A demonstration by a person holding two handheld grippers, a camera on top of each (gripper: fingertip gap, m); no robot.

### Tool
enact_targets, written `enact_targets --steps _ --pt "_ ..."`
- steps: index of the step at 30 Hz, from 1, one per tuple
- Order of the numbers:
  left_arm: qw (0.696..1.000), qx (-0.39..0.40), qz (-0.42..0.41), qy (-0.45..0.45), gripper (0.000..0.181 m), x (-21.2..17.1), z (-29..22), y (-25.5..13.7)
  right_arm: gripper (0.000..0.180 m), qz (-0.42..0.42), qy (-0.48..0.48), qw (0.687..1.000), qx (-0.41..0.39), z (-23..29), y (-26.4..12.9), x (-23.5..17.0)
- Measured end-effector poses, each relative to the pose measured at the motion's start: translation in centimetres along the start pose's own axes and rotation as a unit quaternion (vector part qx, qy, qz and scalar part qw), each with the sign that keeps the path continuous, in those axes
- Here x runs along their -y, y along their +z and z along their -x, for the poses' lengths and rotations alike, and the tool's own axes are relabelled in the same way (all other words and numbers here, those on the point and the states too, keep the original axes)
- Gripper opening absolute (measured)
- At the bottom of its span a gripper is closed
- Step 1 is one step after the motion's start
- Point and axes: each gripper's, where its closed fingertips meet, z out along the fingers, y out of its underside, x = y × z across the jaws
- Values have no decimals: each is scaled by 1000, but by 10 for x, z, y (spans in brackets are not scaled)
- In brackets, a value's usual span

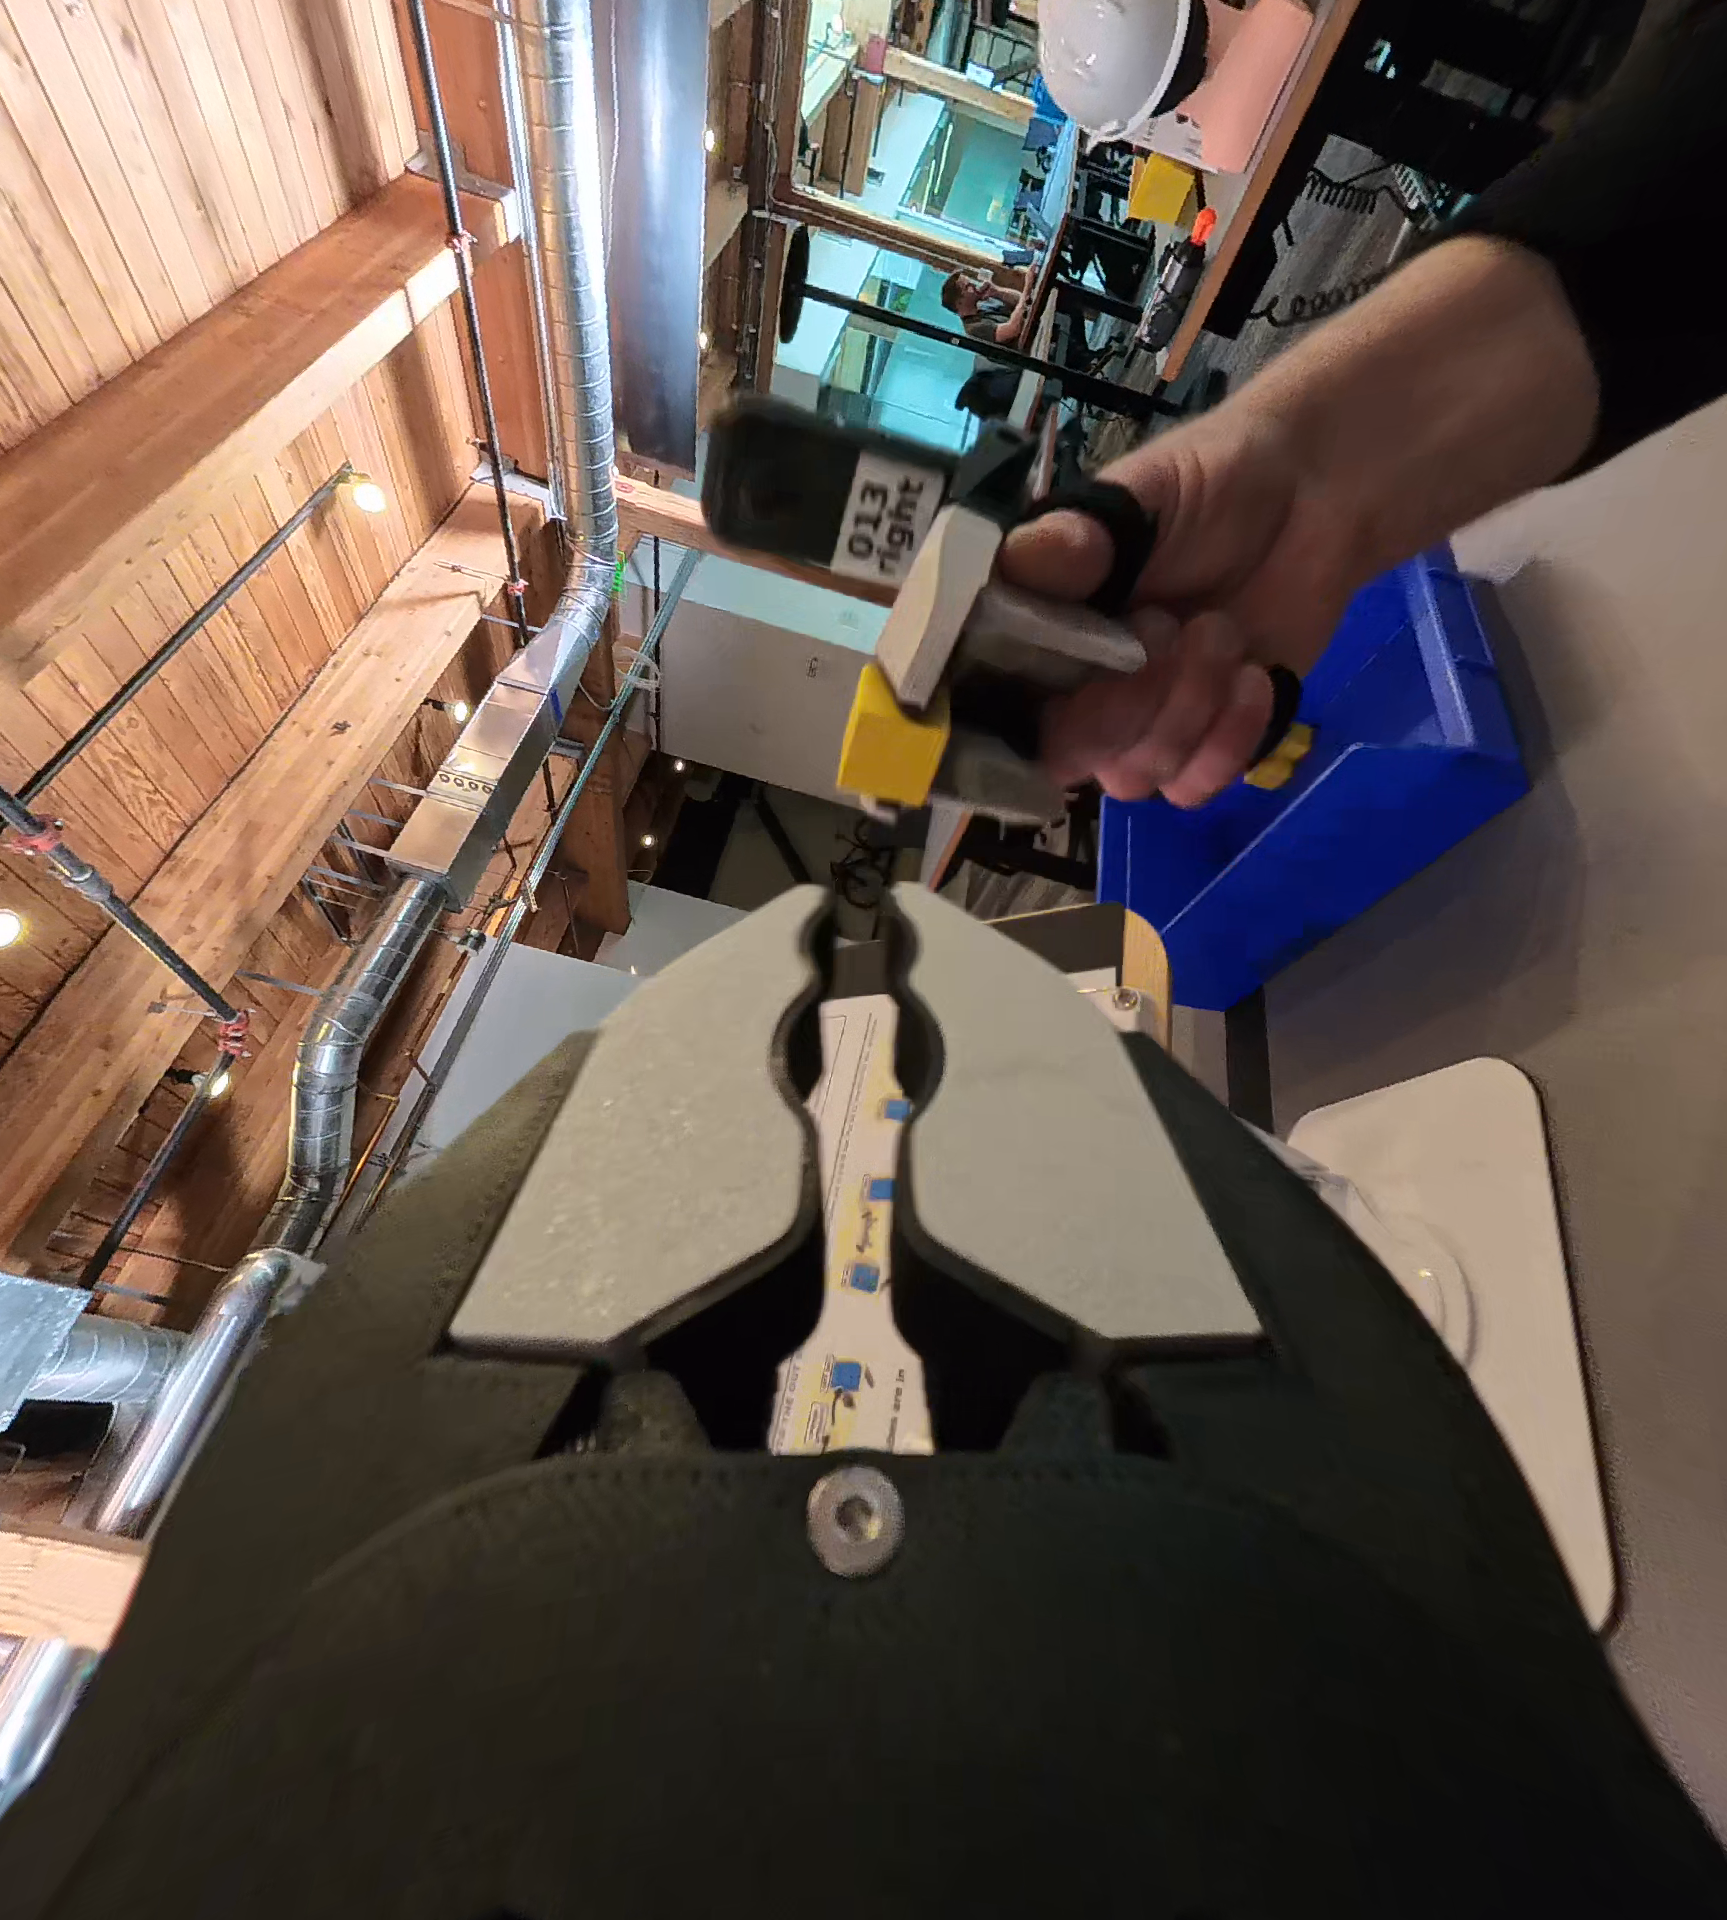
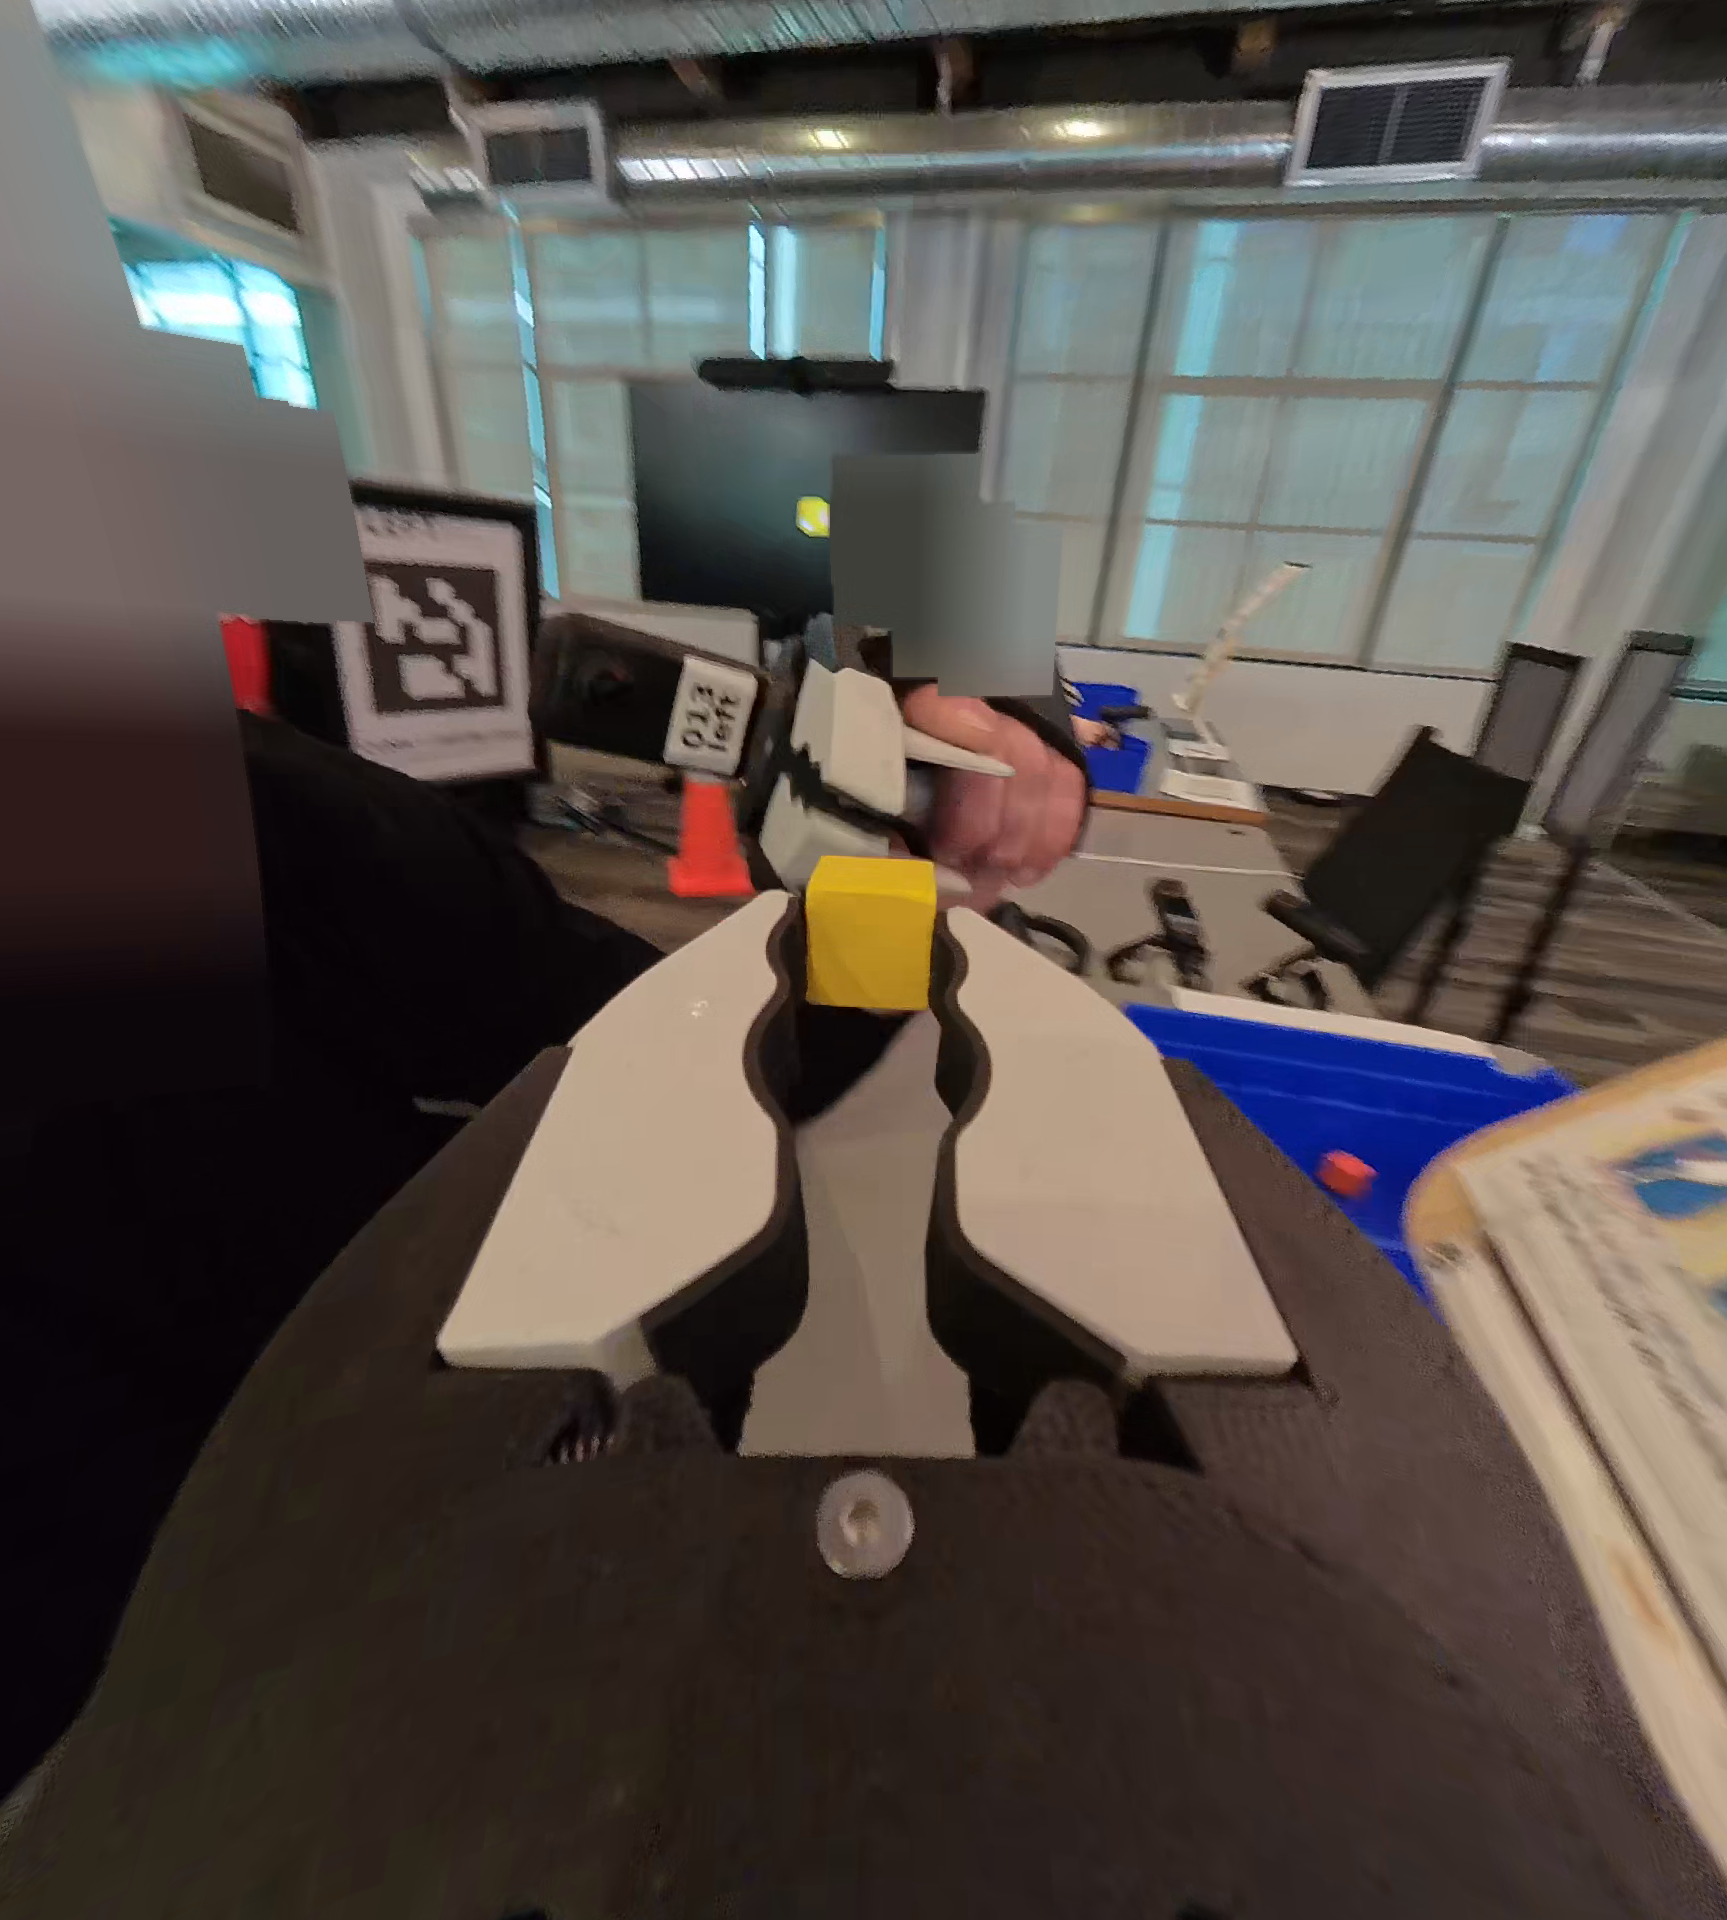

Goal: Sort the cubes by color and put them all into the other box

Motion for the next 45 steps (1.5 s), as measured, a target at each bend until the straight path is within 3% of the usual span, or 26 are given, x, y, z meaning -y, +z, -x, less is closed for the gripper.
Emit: enact_targets --steps 1,4,8,11,13,20,26,32,45 --pt "1000 1 4 -3 0 -2 3 -3 23 24 -21 999 -28 -2 -11 2" --pt "999 12 31 -7 0 -13 13 -9 23 117 -75 982 -125 -15 -54 -2" --pt "998 18 54 0 0 -22 16 -10 23 264 -90 934 -224 -31 -126 -16" --pt "997 9 81 16 0 -31 11 -4 23 406 -99 862 -289 -44 -188 -38" --pt "996 2 85 17 0 -33 7 -1 23 511 -94 796 -310 -52 -234 -59" --pt "996 -14 84 6 0 -35 -1 6 23 710 14 649 -272 -65 -348 -151" --pt "995 -23 97 15 0 -41 -7 10 23 784 72 569 -238 -74 -407 -209" --pt "994 -32 103 17 0 -48 -11 13 24 832 88 509 -204 -81 -433 -241" --pt "993 -44 105 25 0 -51 -18 17 23 872 107 448 -169 -97 -452 -266"
